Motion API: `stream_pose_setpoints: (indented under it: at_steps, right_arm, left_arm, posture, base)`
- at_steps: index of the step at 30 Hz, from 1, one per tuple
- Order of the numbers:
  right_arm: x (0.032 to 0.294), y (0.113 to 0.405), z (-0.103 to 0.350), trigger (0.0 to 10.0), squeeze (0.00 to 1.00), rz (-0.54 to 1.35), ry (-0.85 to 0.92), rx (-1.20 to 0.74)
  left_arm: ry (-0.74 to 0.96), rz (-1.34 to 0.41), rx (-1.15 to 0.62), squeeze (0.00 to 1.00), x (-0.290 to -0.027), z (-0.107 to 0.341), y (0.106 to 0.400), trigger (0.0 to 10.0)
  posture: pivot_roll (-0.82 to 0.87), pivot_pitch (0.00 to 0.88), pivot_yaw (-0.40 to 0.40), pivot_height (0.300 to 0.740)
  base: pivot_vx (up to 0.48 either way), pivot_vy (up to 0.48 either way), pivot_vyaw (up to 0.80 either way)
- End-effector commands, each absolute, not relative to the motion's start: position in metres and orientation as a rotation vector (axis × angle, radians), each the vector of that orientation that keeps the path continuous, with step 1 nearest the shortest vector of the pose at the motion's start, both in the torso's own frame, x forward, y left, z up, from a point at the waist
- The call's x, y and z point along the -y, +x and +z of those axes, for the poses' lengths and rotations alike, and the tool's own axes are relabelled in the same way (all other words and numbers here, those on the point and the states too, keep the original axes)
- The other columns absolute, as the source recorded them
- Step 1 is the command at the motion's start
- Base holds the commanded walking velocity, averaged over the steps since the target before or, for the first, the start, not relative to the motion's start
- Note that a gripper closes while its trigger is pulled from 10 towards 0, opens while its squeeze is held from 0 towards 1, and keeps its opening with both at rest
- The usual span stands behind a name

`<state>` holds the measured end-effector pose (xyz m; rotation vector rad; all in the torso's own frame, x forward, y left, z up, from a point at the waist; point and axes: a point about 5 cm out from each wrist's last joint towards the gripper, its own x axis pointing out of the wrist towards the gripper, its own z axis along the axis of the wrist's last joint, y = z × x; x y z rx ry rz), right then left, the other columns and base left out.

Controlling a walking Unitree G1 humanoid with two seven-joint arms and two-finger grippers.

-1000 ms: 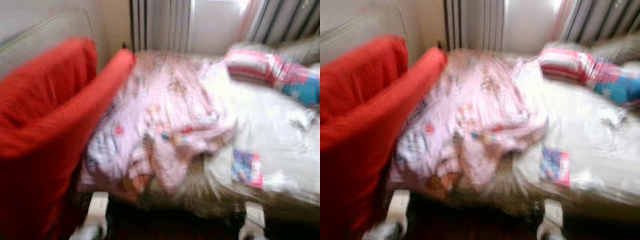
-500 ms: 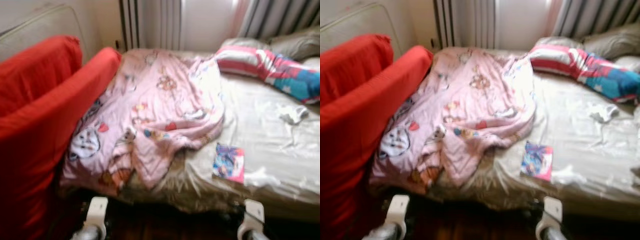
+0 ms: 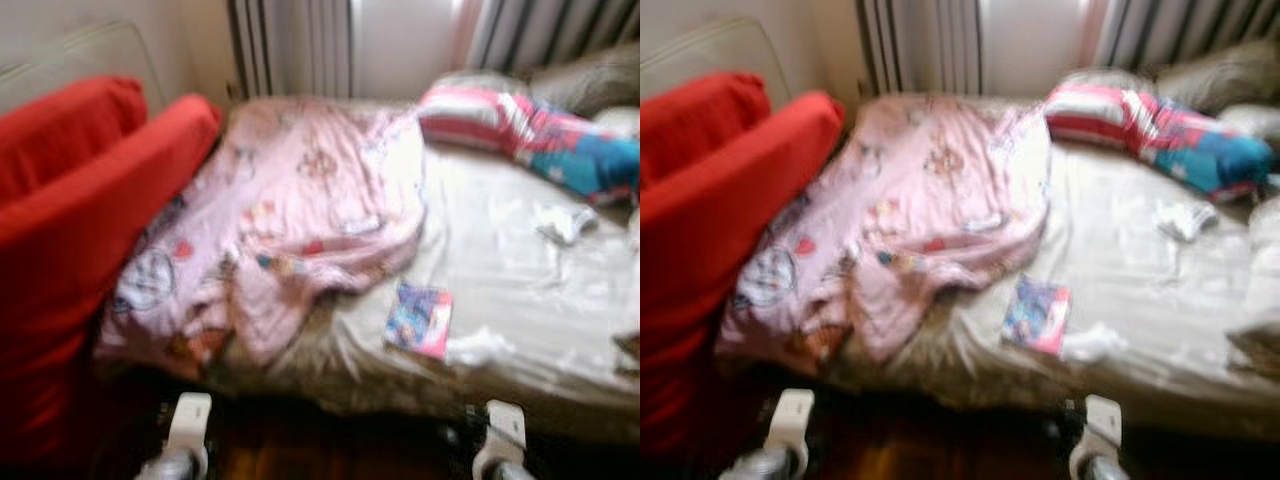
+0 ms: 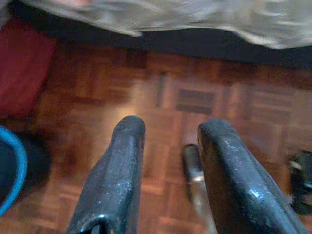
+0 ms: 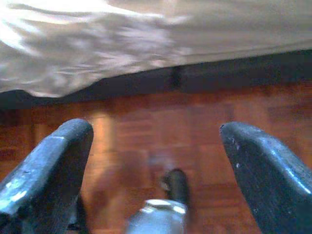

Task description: Clean up the room

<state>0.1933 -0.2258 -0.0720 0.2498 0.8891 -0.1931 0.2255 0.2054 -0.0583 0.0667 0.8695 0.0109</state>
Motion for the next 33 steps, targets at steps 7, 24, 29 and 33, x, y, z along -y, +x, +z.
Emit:
stream_pose_setpoints:
  at_steps: [7, 24, 29, 33]
  right_arm:
    - [0.225, 0.202, -0.066, 10.0, 0.0, -0.228, 0.245, -0.779]
    - [0.229, 0.294, 0.024, 10.0, 0.0, -0.216, 0.129, -0.196]
    - [0.225, 0.302, 0.038, 10.0, 0.0, -0.202, 0.113, -0.108]
    - [0.225, 0.3, 0.04, 10.0, 0.0, -0.199, 0.096, -0.066]
  left_arm:
    - [0.038, 0.05, -0.782, 0.0, -0.21, -0.055, 0.226, 10.0]
    - [0.035, 0.018, -0.221, 0.0, -0.213, 0.028, 0.3, 10.0]
    - [0.009, 0.004, -0.106, 0.0, -0.21, 0.048, 0.313, 10.0]
    - [0.01, -0.017, -0.041, 0.0, -0.207, 0.057, 0.316, 10.0]
  posture:
    - [0.0, 0.0, 0.024, 0.74]
    - [-0.01, 0.0, -0.005, 0.74]
    - [-0.03, 0.0, 0.005, 0.74]
    - [-0.04, 0.0, 0.013, 0.74]
  base:
    - [0.0, 0.0, 0.0]
    - [0.0, 0.0, 0.0]
    - [0.0, 0.0, 0.0]
    - [0.0, 0.0, 0.0]
